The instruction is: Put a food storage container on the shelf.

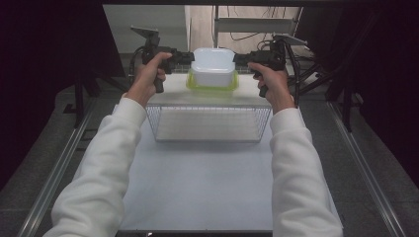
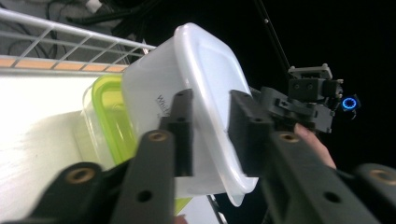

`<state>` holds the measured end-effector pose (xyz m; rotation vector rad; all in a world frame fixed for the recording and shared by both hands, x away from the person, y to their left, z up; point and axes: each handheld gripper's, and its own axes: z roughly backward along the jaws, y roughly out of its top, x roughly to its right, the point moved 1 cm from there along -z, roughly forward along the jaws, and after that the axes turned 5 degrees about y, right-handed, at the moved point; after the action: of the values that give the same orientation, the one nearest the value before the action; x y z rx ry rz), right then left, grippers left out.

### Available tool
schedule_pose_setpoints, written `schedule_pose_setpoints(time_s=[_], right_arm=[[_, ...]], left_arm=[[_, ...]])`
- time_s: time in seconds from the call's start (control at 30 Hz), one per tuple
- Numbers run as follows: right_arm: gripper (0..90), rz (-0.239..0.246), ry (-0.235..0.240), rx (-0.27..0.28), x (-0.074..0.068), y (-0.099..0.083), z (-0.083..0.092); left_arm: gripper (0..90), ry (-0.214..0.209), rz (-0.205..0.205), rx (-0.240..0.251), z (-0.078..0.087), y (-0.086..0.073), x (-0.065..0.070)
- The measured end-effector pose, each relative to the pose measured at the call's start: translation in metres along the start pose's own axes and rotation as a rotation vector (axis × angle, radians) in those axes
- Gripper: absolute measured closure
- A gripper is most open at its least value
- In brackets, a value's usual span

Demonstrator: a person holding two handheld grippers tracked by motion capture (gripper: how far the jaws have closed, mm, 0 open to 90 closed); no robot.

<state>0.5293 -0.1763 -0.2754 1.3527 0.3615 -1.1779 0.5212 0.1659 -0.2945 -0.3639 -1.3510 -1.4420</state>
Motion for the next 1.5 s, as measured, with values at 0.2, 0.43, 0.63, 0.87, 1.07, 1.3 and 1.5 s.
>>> schedule_pose_setpoints(time_s=[0.2, 0.43, 0.63, 0.87, 1.07, 1.3, 1.5], right_arm=[[55.5, 0.133, -0.052, 0.039, -0.015, -0.005, 0.009], [46.1, 0.289, -0.061, 0.043, -0.026, -0.012, 0.028], [41.6, 0.377, -0.065, 0.027, -0.025, -0.025, 0.04], [38.1, 0.45, -0.07, 0.027, -0.017, -0.05, 0.065], [35.5, 0.499, -0.062, 0.012, -0.01, -0.082, 0.082], [33.4, 0.556, -0.094, -0.047, 0.003, -0.126, 0.089], [32.3, 0.554, -0.101, -0.071, 0.021, -0.165, 0.097]], left_arm=[[47.2, 0.024, -0.093, 0.043, 0.006, -0.004, 0.012], [38.8, 0.123, -0.243, 0.071, 0.016, -0.015, 0.029], [34.9, 0.121, -0.319, 0.079, 0.027, -0.029, 0.037], [33.7, 0.121, -0.372, 0.084, 0.04, -0.062, 0.028], [33.4, 0.109, -0.432, 0.094, 0.055, -0.096, 0.021], [33.4, 0.182, -0.533, 0.062, 0.067, -0.148, 0.015], [32.8, 0.189, -0.524, 0.006, 0.07, -0.193, -0.003]])
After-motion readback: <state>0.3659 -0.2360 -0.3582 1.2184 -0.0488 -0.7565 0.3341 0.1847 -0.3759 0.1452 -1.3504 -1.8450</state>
